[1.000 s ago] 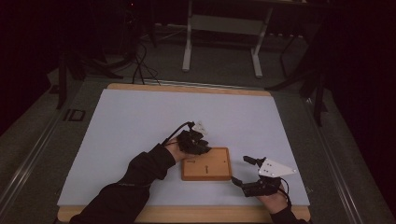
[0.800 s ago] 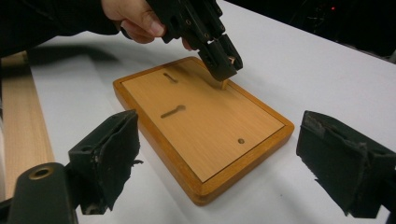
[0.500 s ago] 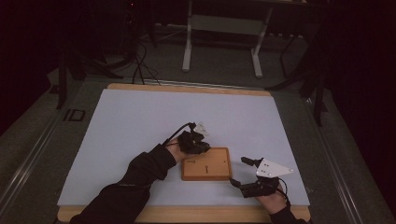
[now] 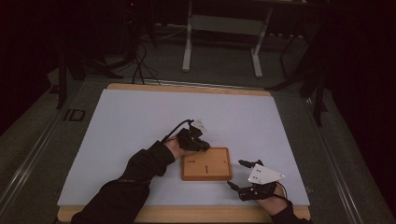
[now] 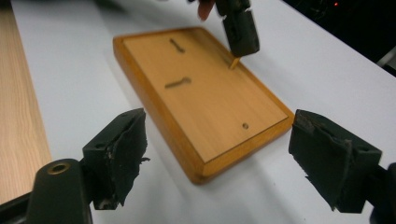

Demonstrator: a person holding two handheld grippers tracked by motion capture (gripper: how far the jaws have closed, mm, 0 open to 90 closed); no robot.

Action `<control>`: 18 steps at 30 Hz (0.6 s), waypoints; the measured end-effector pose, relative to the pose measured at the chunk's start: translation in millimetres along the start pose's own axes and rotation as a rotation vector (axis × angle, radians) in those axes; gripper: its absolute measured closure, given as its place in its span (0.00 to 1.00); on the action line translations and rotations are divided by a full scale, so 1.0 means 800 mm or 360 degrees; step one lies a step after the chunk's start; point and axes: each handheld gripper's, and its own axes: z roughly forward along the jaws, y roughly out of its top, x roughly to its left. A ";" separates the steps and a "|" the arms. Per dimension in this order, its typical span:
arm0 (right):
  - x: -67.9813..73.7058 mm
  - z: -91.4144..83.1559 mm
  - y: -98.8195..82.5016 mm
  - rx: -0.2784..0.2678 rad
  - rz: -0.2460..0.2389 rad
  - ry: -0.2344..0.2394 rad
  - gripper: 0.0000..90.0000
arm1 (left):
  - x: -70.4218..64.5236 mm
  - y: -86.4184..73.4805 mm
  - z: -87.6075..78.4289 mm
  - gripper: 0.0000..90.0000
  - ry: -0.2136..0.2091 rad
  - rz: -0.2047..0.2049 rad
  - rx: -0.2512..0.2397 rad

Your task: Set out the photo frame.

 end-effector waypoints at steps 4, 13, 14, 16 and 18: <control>0.002 0.000 0.000 0.0024 -0.0044 -0.0017 0.21 | 0.002 0.001 0.000 0.94 -0.0020 -0.0009 0.0006; 0.015 0.007 -0.001 0.0181 -0.0246 -0.0058 0.23 | 0.012 0.003 0.000 0.94 -0.0094 -0.0030 0.0040; 0.018 0.009 0.000 0.0214 -0.0290 -0.0071 0.23 | 0.014 0.004 0.001 0.94 -0.0112 -0.0039 0.0043; 0.019 0.009 0.000 0.0228 -0.0316 -0.0086 0.23 | 0.015 0.004 0.001 0.94 -0.0117 -0.0059 0.0039; 0.024 0.013 0.000 0.0269 -0.0391 -0.0116 0.24 | 0.018 0.005 0.001 0.94 -0.0134 -0.0069 0.0049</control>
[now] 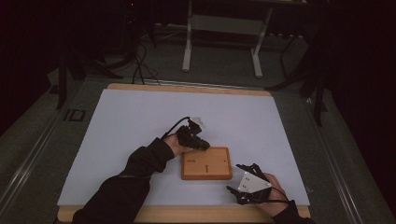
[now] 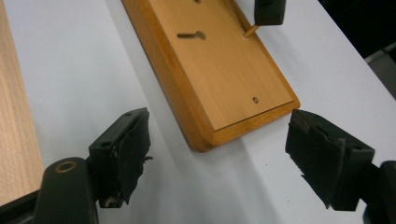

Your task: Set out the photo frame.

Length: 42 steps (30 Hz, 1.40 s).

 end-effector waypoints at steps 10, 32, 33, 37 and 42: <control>0.018 0.009 0.007 0.0064 -0.0277 -0.0144 0.30 | 0.008 0.002 0.000 0.94 -0.0049 -0.0053 0.0016; 0.053 0.047 -0.004 0.0224 -0.1085 -0.0484 0.59 | 0.020 0.006 0.001 0.94 -0.0134 -0.0131 0.0035; 0.053 0.047 -0.004 0.0224 -0.1085 -0.0484 0.59 | 0.021 0.006 0.001 0.94 -0.0136 -0.0134 0.0038; 0.055 0.052 -0.008 0.0240 -0.1175 -0.0581 0.67 | 0.024 0.006 0.002 0.94 -0.0161 -0.0149 0.0031; 0.057 0.053 -0.009 0.0238 -0.1233 -0.0663 0.74 | 0.025 0.006 0.002 0.94 -0.0165 -0.0150 0.0034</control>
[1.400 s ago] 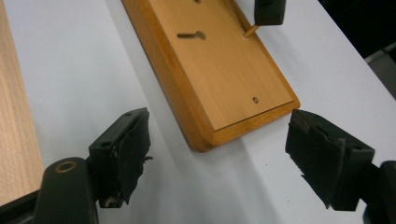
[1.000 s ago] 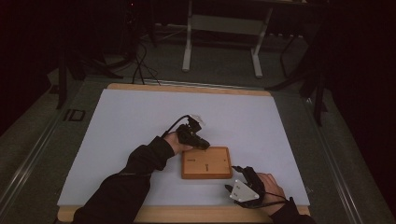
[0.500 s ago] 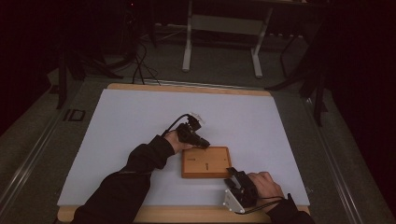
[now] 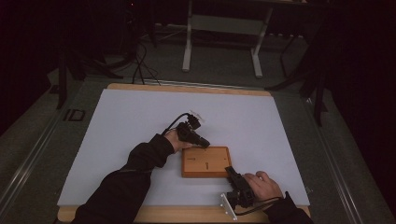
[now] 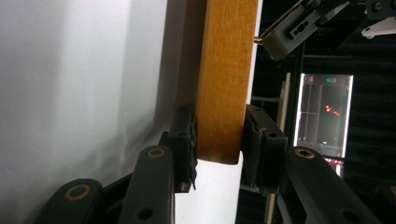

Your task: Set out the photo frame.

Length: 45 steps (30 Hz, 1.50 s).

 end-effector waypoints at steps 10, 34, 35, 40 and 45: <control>-0.001 0.000 -0.002 -0.0019 0.0018 0.0020 0.75 | -0.010 0.003 0.000 0.92 0.0088 0.0094 0.0029; -0.047 -0.004 -0.010 -0.0114 0.0191 0.0192 0.77 | -0.025 -0.024 -0.051 0.30 0.0229 0.0152 -0.0140; -0.051 -0.004 -0.011 -0.0118 0.0191 0.0211 0.77 | -0.024 -0.026 -0.053 0.25 0.0219 0.0155 -0.0145; -0.058 -0.002 -0.015 -0.0133 0.0205 0.0250 0.77 | -0.025 -0.038 -0.066 0.20 0.0270 0.0161 -0.0180; -0.065 -0.001 -0.016 -0.0136 0.0213 0.0282 0.77 | -0.022 -0.051 -0.073 0.13 0.0350 0.0119 -0.0226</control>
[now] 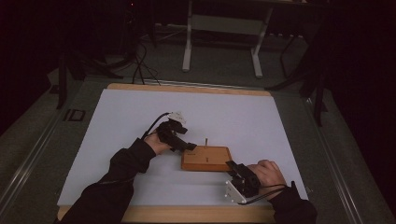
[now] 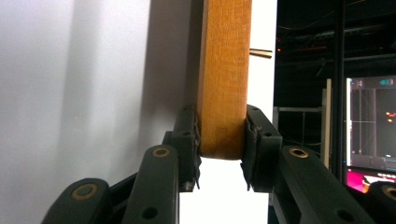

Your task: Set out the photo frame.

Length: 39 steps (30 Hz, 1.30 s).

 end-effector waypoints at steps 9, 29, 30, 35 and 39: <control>-0.022 0.001 -0.005 -0.0024 0.0019 0.0115 0.77 | -0.006 -0.024 -0.017 0.02 0.0041 -0.0005 -0.0015; -0.076 0.011 -0.017 -0.0071 0.0164 0.0389 0.78 | -0.019 -0.100 -0.062 0.02 0.0125 -0.0095 -0.0208; -0.079 0.012 -0.018 -0.0082 0.0165 0.0398 0.78 | -0.020 -0.103 -0.062 0.02 0.0124 -0.0110 -0.0209; -0.092 0.017 -0.023 -0.0099 0.0215 0.0462 0.78 | -0.027 -0.118 -0.067 0.02 0.0162 -0.0127 -0.0222; -0.103 0.021 -0.026 -0.0098 0.0238 0.0513 0.78 | -0.034 -0.126 -0.072 0.02 0.0180 -0.0131 -0.0249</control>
